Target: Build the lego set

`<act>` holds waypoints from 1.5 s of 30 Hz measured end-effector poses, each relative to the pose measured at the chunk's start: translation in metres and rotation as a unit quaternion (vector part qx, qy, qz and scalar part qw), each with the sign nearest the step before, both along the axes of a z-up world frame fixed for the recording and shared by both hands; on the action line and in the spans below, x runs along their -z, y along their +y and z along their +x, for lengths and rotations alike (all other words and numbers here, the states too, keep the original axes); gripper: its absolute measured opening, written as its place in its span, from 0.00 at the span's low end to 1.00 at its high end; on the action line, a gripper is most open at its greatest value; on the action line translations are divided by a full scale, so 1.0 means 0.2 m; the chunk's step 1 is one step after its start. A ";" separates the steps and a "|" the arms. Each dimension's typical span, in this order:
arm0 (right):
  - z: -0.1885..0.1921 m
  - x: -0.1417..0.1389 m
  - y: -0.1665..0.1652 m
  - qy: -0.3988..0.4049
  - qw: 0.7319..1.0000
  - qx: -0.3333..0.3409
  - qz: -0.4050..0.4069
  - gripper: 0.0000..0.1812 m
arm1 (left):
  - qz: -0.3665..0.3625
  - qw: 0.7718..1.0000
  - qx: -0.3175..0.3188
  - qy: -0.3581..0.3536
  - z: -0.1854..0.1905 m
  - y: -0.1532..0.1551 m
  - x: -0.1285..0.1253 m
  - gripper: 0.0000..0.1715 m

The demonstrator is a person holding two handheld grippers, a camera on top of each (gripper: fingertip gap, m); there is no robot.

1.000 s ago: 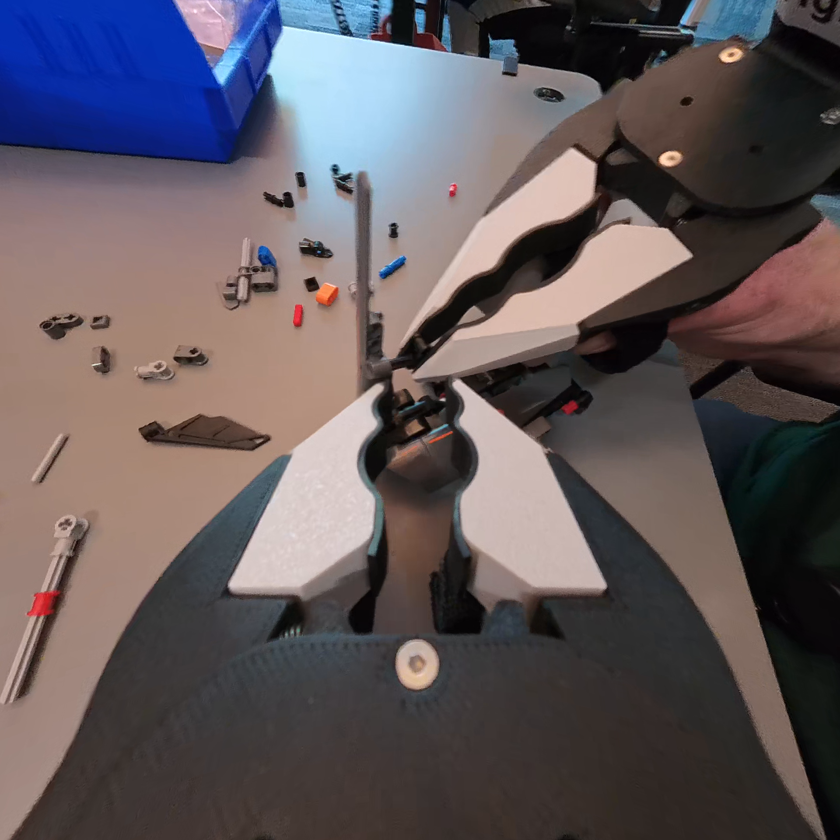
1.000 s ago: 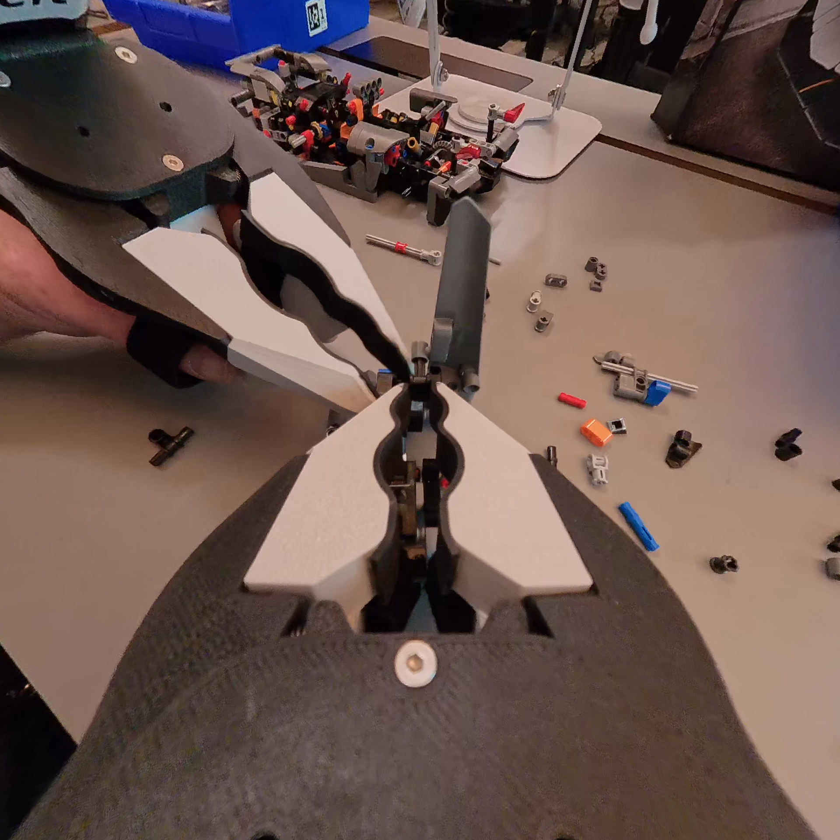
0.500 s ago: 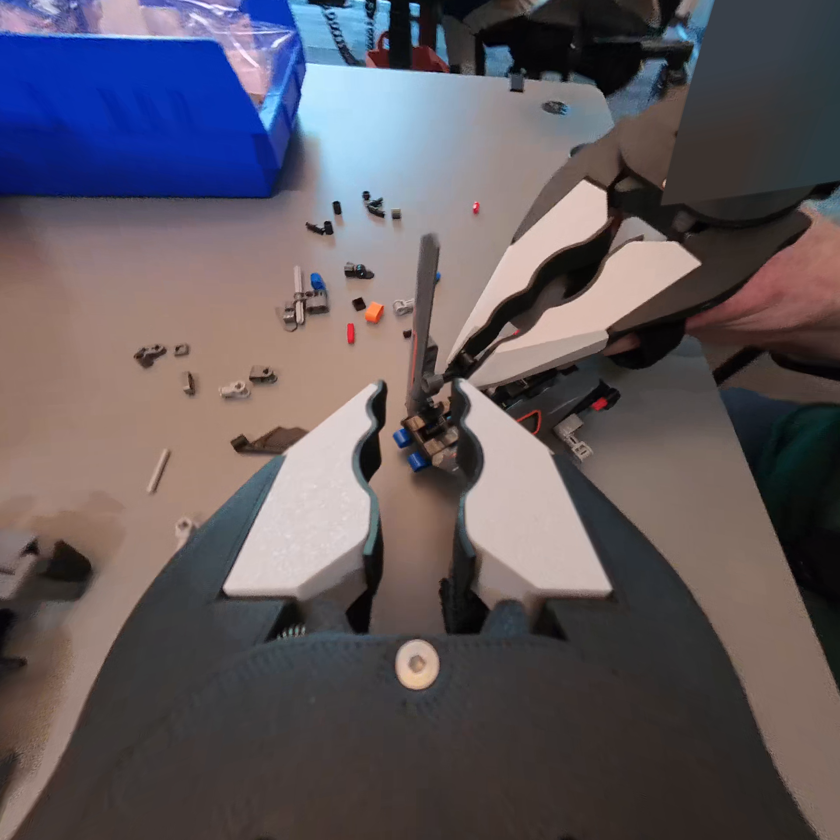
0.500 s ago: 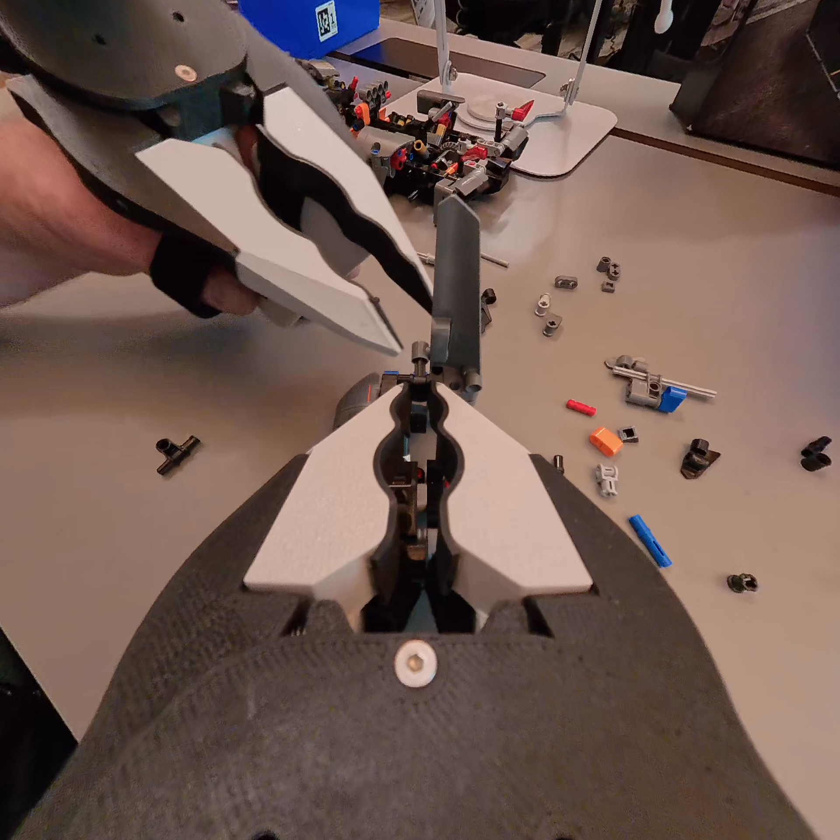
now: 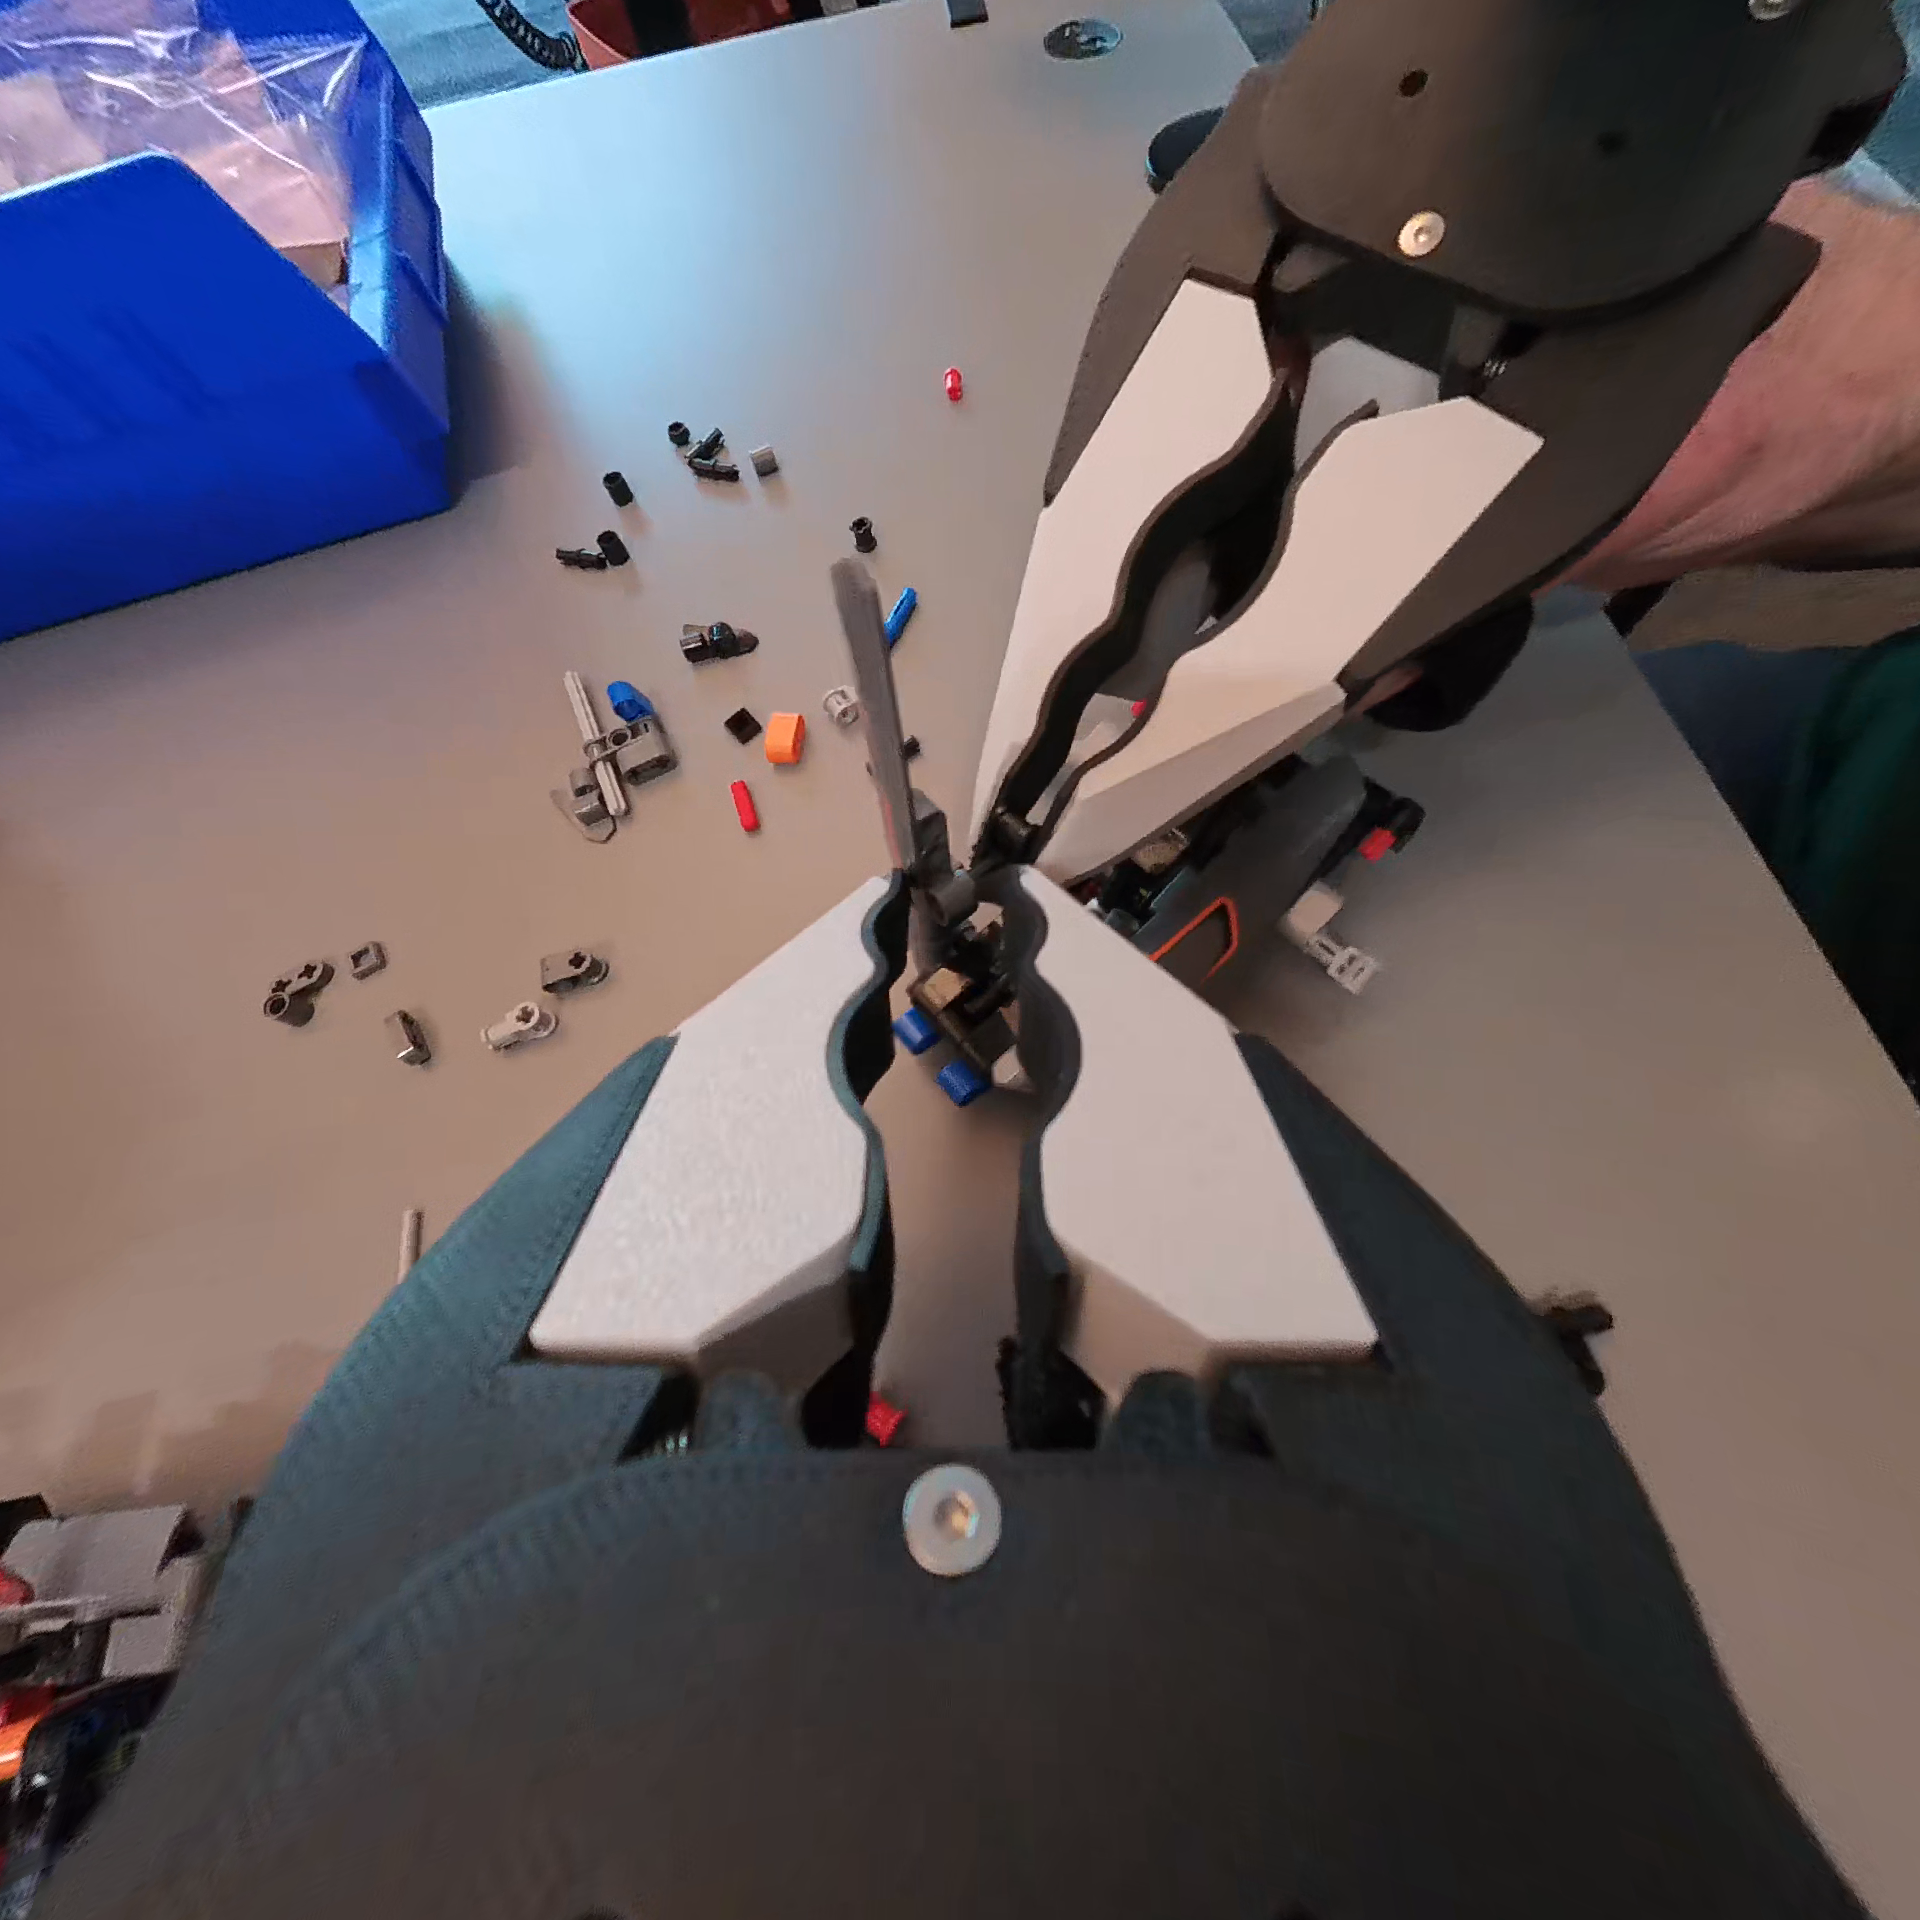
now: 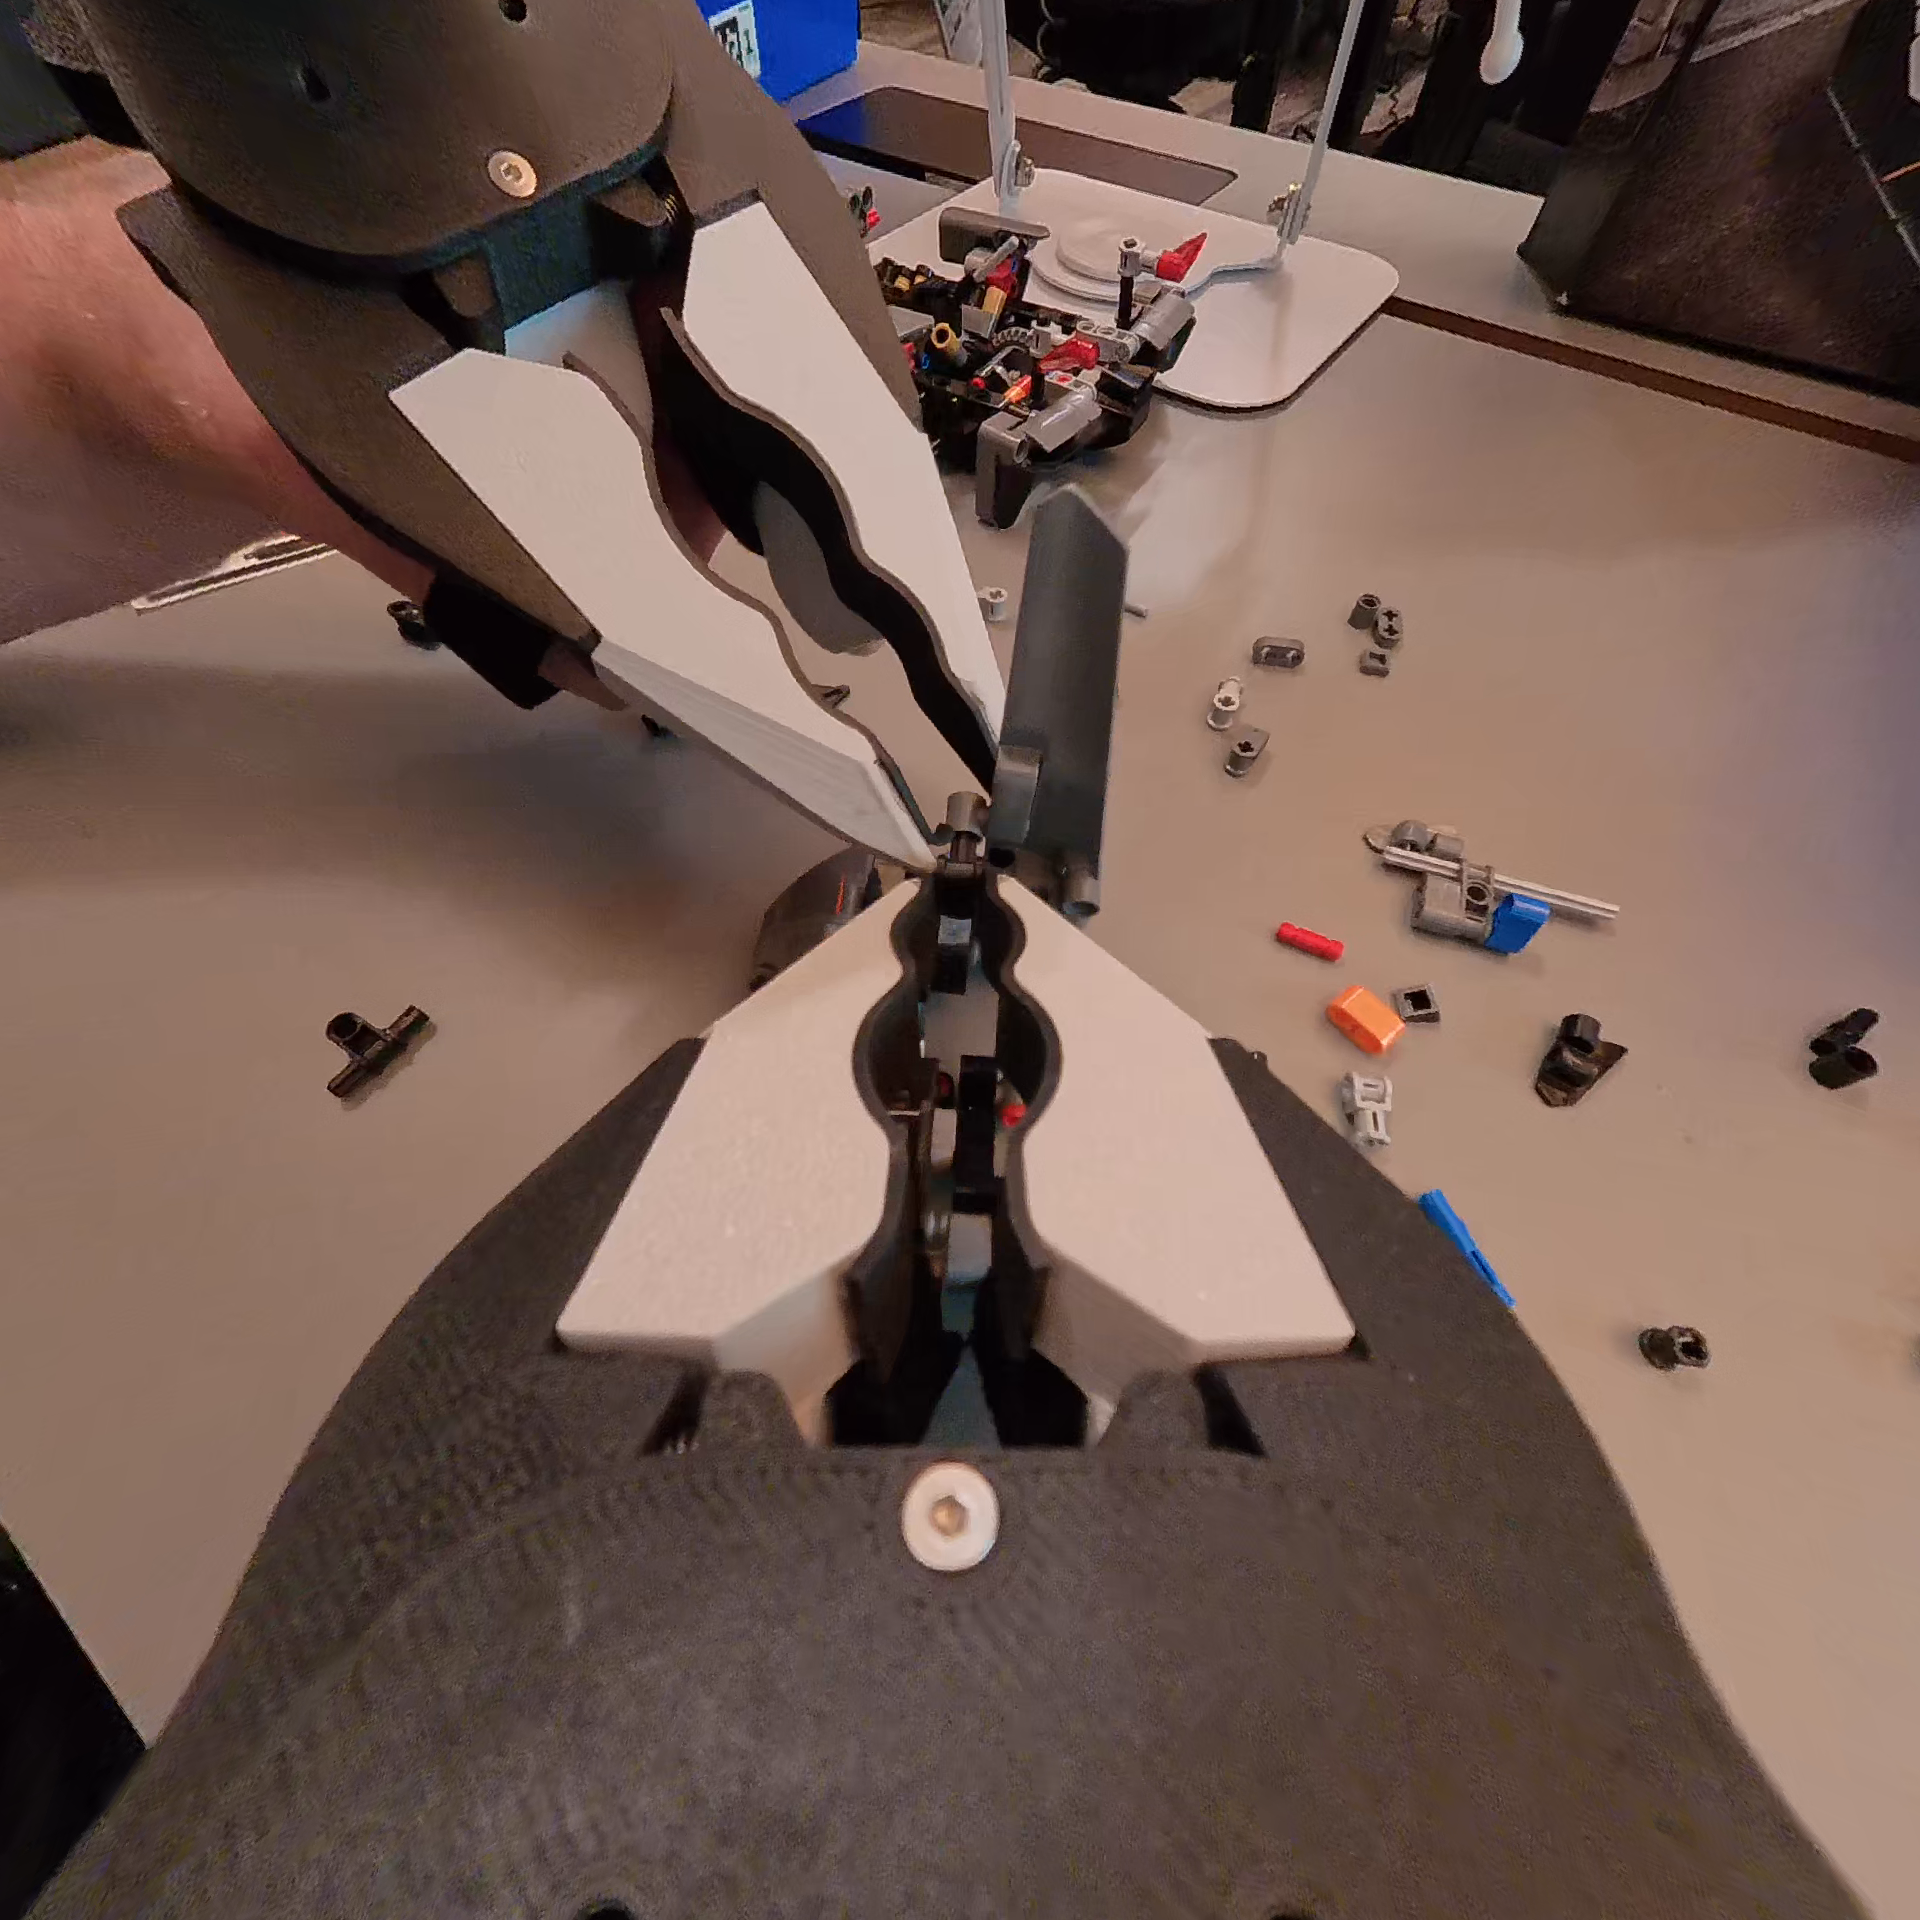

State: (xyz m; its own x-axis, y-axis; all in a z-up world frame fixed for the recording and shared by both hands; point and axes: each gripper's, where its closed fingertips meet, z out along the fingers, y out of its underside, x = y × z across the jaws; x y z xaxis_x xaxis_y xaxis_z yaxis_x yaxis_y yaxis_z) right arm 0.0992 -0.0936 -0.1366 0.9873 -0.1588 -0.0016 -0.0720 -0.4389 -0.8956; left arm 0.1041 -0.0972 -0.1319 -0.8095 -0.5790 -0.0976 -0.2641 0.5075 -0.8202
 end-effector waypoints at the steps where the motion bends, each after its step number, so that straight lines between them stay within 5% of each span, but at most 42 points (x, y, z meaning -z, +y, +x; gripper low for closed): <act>1: 0.00 0.00 0.00 -0.004 1.000 0.000 -0.002 0.03 | -0.008 1.000 -0.004 0.001 0.00 0.00 0.00 0.09; 8: -0.01 0.00 0.02 -0.015 1.000 -0.012 -0.005 0.03 | -0.043 0.999 -0.004 0.013 -0.02 0.01 -0.01 0.10; 9: -0.01 0.00 0.02 -0.016 1.000 -0.012 -0.004 0.03 | -0.052 0.998 0.007 0.019 -0.03 0.01 -0.01 0.19; 11: -0.01 0.00 0.02 -0.016 1.000 -0.018 -0.002 0.03 | -0.074 0.997 0.013 0.029 -0.05 0.01 -0.03 0.23; 23: -0.01 0.00 0.03 -0.057 0.998 -0.036 -0.011 0.03 | -0.076 0.996 -0.023 0.029 -0.04 -0.01 0.01 0.23; 33: -0.03 0.00 0.05 0.056 0.997 -0.057 -0.001 0.03 | -0.091 0.994 -0.044 0.037 -0.06 -0.04 0.01 0.26; 39: -0.02 0.00 0.06 0.046 0.998 -0.049 -0.005 0.03 | -0.108 0.992 -0.044 0.051 -0.07 -0.03 0.01 0.31; 45: -0.02 0.00 0.06 0.026 0.999 -0.045 0.001 0.03 | -0.116 0.989 -0.075 0.046 -0.04 0.13 -0.06 0.33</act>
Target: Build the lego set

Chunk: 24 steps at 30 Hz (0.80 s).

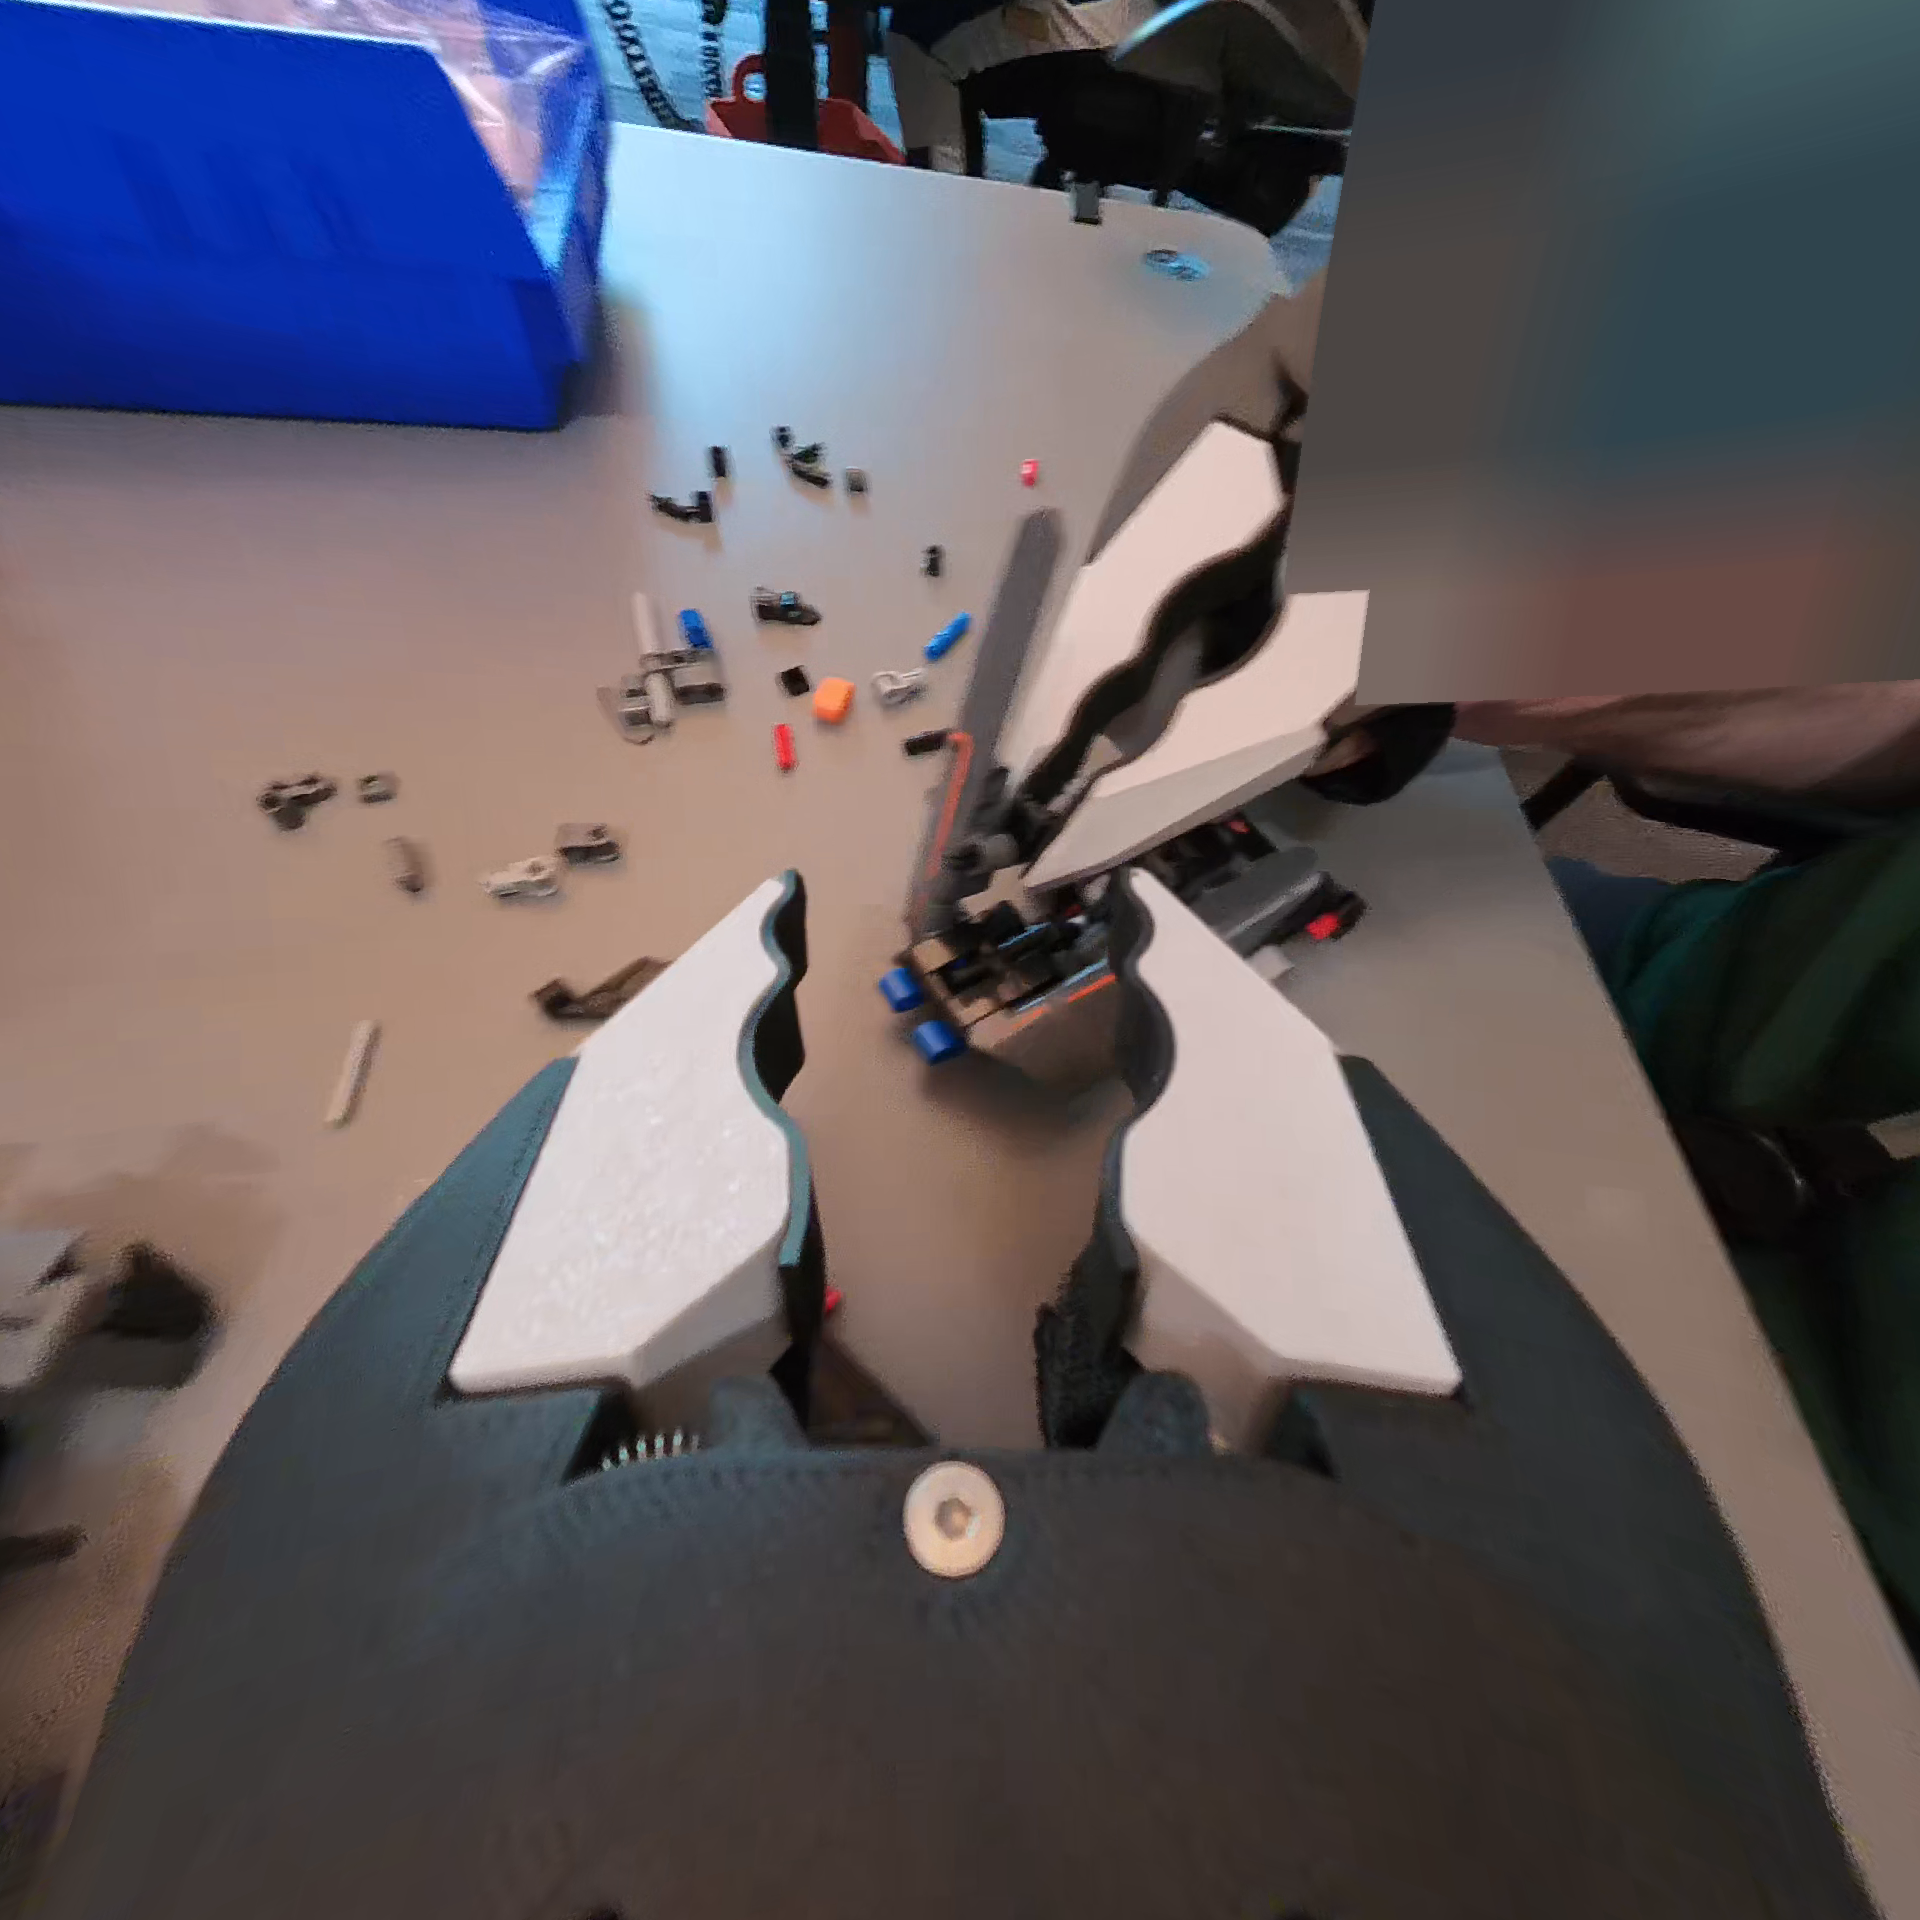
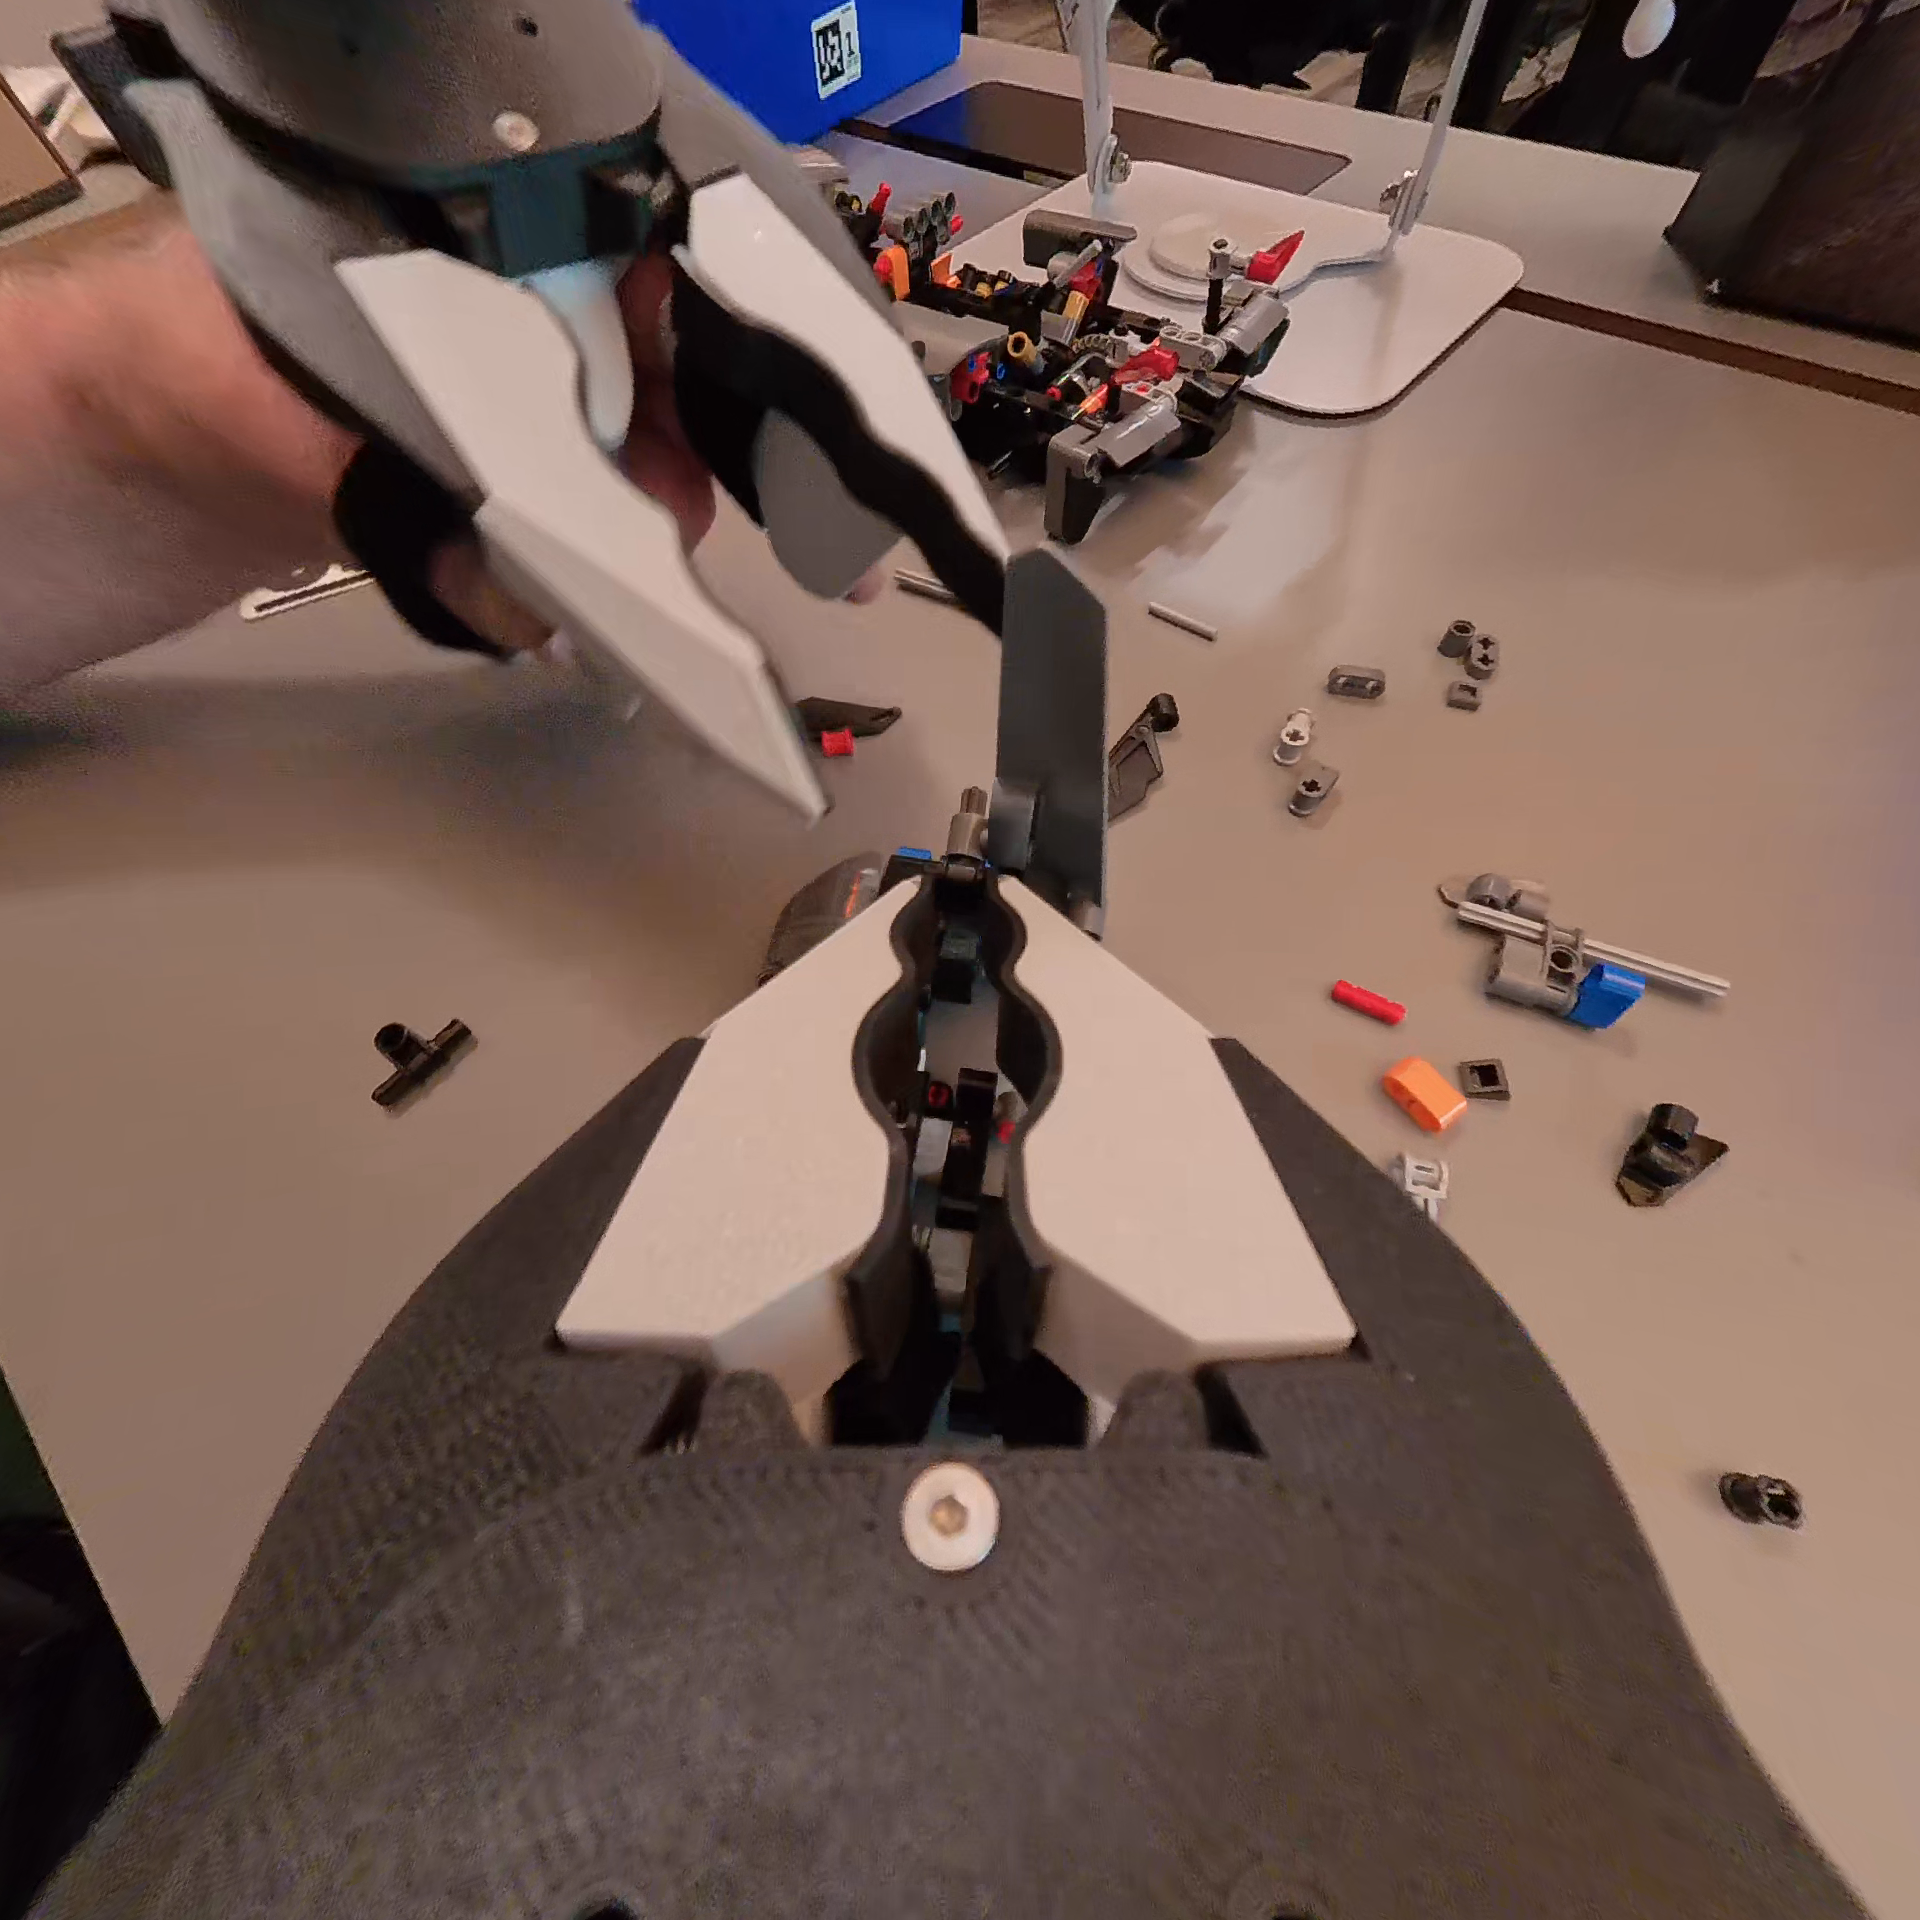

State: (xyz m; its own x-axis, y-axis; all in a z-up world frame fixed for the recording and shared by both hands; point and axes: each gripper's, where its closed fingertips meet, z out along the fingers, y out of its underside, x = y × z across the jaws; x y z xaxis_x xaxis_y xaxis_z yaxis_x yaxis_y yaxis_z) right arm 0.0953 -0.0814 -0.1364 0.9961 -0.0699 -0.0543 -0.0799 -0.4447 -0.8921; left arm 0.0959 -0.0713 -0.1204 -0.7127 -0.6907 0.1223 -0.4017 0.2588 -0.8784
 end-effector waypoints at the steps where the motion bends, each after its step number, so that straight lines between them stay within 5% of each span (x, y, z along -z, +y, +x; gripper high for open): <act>1: 0.00 0.00 0.00 -0.005 1.000 -0.003 0.000 0.03 | 0.014 1.000 -0.011 0.000 0.02 0.05 0.01 0.32; 9: 0.00 0.00 0.00 -0.021 1.000 -0.012 0.002 0.03 | 0.186 0.981 -0.027 0.052 0.02 0.28 0.14 0.26; 24: -0.03 -0.01 0.04 -0.048 0.999 -0.024 0.008 0.03 | 0.201 0.970 -0.081 0.113 -0.21 0.36 0.24 0.29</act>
